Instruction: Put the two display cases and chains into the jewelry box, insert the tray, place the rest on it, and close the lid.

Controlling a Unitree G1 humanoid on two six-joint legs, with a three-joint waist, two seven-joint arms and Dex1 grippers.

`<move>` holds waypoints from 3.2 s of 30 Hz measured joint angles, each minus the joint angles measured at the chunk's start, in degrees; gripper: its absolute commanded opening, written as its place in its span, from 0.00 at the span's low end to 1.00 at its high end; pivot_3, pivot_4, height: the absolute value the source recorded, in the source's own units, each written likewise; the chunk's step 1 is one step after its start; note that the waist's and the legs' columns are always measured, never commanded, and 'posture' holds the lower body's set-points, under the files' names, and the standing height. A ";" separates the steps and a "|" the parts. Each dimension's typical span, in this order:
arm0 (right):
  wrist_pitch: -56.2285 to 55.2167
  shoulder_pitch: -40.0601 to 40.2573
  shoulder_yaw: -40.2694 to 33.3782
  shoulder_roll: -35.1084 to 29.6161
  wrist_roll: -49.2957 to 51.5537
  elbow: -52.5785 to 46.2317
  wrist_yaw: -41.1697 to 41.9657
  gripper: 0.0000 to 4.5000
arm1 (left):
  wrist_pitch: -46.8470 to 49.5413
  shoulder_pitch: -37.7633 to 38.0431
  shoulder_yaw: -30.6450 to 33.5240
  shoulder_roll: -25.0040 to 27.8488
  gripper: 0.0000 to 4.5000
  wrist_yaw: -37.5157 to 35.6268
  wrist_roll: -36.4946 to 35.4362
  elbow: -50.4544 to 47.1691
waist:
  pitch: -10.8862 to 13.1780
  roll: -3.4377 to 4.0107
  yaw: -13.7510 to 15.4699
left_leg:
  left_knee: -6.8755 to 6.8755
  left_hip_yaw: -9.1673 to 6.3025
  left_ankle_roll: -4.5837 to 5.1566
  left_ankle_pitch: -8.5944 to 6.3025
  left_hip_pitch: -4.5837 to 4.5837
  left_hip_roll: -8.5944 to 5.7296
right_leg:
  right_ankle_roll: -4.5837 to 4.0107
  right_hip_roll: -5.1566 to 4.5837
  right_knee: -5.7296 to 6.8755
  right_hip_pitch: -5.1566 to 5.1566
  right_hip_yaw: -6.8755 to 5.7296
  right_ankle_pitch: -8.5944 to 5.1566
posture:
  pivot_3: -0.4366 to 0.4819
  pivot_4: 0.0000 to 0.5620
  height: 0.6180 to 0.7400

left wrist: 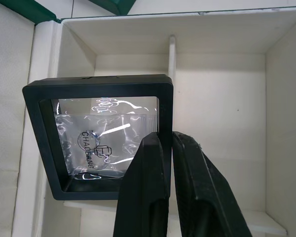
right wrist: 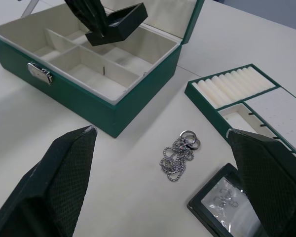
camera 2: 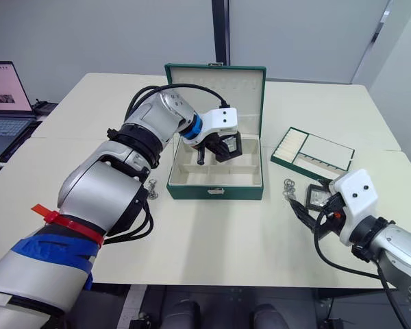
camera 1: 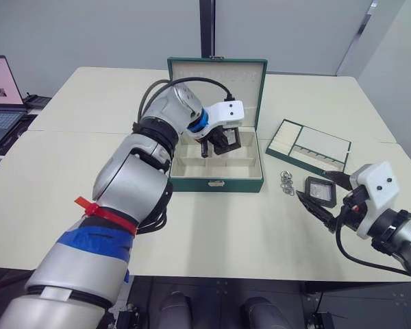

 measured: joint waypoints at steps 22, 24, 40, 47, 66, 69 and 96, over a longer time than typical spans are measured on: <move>0.73 5.05 -4.61 1.89 8.46 -6.06 -3.30 1.00 | -1.37 0.60 2.22 -0.80 0.00 1.98 3.87 0.86 | -0.01 0.01 0.03 | -0.03 -0.02 -0.01 0.01 0.00 -0.02 | 0.00 0.00 0.00 0.03 -0.01 0.00 | 0.48 0.27 0.89; 0.66 5.06 -4.82 1.88 9.84 -6.27 -3.29 1.00 | -1.43 0.60 2.22 -0.80 0.00 2.04 3.97 0.88 | -0.01 0.01 0.03 | -0.03 -0.02 -0.01 0.01 0.00 -0.02 | 0.00 0.00 0.00 0.04 -0.01 0.00 | 0.48 0.27 0.89; -1.66 6.50 -6.50 -1.68 18.11 -6.38 -4.86 1.00 | -3.04 1.19 2.26 -0.81 0.00 2.98 5.15 1.88 | -0.01 0.01 0.04 | -0.03 -0.06 0.00 0.01 0.01 -0.03 | 0.00 0.00 -0.02 0.10 -0.04 0.00 | 0.48 0.27 0.89; -2.62 7.33 -6.50 -3.03 18.67 -6.40 -5.89 1.00 | -4.03 1.38 2.26 -1.22 0.19 2.44 5.82 1.92 | -0.01 0.01 0.03 | -0.03 -0.09 0.00 0.01 0.02 -0.03 | 0.01 0.00 -0.05 0.14 -0.07 0.00 | 0.48 0.27 0.89; -4.14 5.98 -4.70 -4.36 19.26 -5.93 -5.90 1.00 | -3.65 1.36 5.14 -0.02 0.72 -4.33 5.02 1.89 | -0.01 0.01 -0.01 | -0.03 -0.12 0.00 0.01 0.02 -0.04 | 0.01 0.00 -0.06 0.16 -0.09 0.00 | 0.48 0.27 0.89; -4.23 5.26 -4.13 -4.38 19.24 -5.87 -5.73 1.00 | -3.45 1.34 5.89 0.44 0.91 -6.04 4.51 1.84 | -0.01 0.01 0.00 | -0.02 -0.13 0.00 0.02 0.02 -0.03 | 0.01 0.00 -0.06 0.17 -0.10 0.00 | 0.48 0.27 0.89; -5.49 3.01 4.77 -4.42 14.46 -1.44 3.51 1.00 | 39.98 57.70 45.26 26.22 0.99 -0.99 -32.63 -85.20 | -0.40 0.56 0.08 | 0.20 -0.38 -0.03 0.02 0.47 0.20 | 0.03 -0.09 -0.39 1.03 -0.61 -0.03 | 0.48 0.27 0.89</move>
